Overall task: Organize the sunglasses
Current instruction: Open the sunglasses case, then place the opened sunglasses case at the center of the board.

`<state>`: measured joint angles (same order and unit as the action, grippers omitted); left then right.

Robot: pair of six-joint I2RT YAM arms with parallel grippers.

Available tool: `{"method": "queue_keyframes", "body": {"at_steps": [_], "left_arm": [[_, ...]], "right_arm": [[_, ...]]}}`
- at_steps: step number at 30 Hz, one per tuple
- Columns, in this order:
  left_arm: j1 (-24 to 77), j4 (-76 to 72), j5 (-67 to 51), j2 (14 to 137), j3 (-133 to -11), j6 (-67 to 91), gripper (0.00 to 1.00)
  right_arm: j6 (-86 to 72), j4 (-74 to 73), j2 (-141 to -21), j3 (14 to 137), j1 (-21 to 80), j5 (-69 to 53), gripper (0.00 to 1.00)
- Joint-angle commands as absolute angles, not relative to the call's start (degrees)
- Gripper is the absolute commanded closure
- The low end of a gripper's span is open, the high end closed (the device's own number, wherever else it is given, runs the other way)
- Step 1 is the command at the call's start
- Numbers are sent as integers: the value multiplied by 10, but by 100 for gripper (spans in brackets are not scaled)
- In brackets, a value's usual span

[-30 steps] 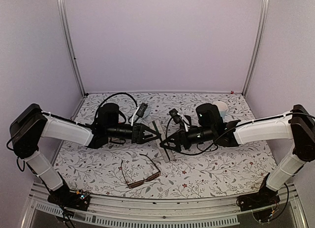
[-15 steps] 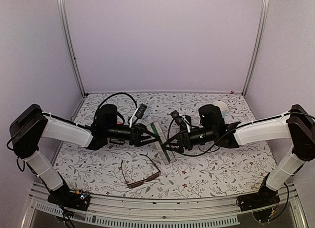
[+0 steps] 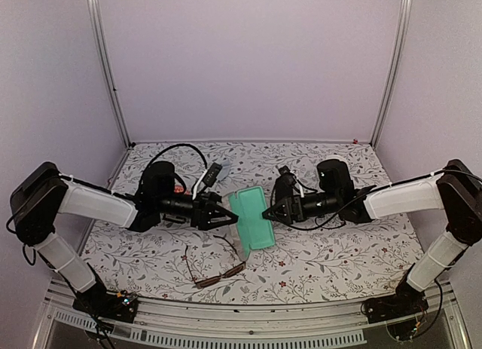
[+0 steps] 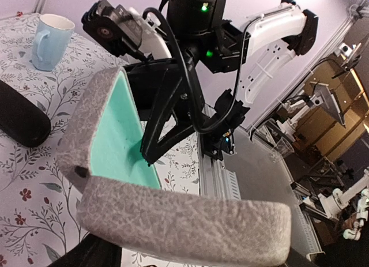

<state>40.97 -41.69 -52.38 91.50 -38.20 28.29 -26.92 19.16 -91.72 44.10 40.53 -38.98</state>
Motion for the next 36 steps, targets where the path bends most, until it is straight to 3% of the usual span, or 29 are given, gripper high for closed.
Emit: {"method": "queue_keyframes", "body": {"at_steps": [1,7,14,27,31,36], "left_arm": [[423,-456,-605,880,-380,264,100],[420,-400,-530,908,-408,272,100],[420,-482,-500,942,-409,351,100],[420,-586,-498,980,-397,426,100],[420,-604,-494,992,-395,436,99],[420,-610,-490,1005,-392,437,80]], "right_arm": [[-284,178,-908,429,381,-338,30],[-260,207,-865,419,391,-383,30],[-219,189,-851,419,423,-370,33],[-200,176,-870,424,425,-351,71],[-194,161,-857,426,426,-333,78],[-178,104,-834,439,417,-302,92]]}}
